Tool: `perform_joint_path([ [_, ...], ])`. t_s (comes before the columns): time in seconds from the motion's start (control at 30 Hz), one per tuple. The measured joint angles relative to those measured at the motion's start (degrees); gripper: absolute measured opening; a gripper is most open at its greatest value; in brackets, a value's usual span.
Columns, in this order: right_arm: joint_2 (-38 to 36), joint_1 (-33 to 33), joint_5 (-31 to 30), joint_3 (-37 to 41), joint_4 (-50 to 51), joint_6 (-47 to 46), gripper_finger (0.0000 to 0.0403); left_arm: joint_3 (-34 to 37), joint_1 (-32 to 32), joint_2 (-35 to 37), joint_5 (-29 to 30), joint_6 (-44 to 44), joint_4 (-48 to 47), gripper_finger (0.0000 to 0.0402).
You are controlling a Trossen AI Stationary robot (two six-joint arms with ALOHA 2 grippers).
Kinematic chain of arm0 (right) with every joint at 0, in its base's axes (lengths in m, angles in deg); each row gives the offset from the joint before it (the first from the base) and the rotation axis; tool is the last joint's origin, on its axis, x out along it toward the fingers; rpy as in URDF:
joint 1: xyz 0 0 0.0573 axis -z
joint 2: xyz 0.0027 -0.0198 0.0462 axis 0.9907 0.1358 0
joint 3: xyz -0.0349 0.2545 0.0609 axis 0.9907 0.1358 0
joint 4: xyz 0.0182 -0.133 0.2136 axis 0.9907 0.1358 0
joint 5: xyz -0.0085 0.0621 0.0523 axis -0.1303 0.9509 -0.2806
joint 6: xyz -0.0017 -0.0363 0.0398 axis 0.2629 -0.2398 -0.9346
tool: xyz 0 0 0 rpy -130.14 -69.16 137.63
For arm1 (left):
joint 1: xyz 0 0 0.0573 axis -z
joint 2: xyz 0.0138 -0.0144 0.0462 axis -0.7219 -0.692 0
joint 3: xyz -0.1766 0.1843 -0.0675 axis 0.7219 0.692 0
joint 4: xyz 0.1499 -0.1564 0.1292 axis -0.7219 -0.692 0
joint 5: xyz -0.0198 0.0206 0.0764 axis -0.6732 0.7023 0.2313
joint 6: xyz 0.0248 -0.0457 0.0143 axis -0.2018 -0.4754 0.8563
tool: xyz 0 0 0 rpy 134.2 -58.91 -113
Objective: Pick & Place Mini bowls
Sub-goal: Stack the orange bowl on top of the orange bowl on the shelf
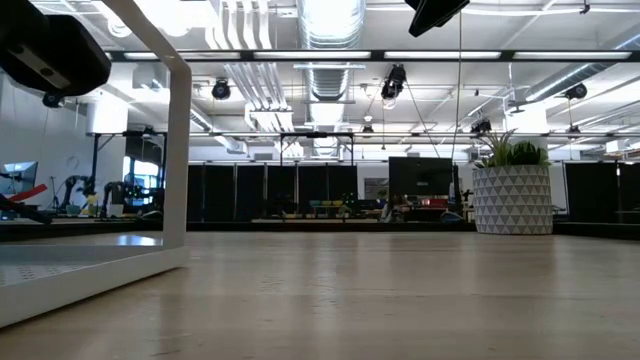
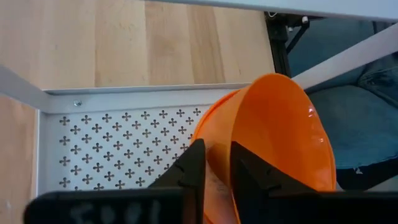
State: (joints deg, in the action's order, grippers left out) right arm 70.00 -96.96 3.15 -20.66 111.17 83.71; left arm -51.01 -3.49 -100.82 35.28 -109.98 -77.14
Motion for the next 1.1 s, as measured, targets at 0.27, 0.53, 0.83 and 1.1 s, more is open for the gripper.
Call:
perform_joint_path([
  [0.27,0.0,0.0,0.0,0.0,0.0,0.0,0.0061,0.0,-0.11,0.85,-0.02,0.78,-0.13,0.0077],
  [0.53,0.0,0.0,-0.02,0.0,0.0,0.0,0.0061,-0.09,-0.2,3.89,-0.18,1.6,-0.46,0.0078],
  [0.83,0.0,0.02,0.0,0.0,0.07,1.3,0.0061,-0.08,-0.22,4.61,-0.31,5.42,-0.48,0.0077],
  [1.1,0.0,0.0,0.0,0.0,0.07,1.18,0.0061,0.88,-0.17,4.55,-0.11,6.43,-0.22,0.0077],
])
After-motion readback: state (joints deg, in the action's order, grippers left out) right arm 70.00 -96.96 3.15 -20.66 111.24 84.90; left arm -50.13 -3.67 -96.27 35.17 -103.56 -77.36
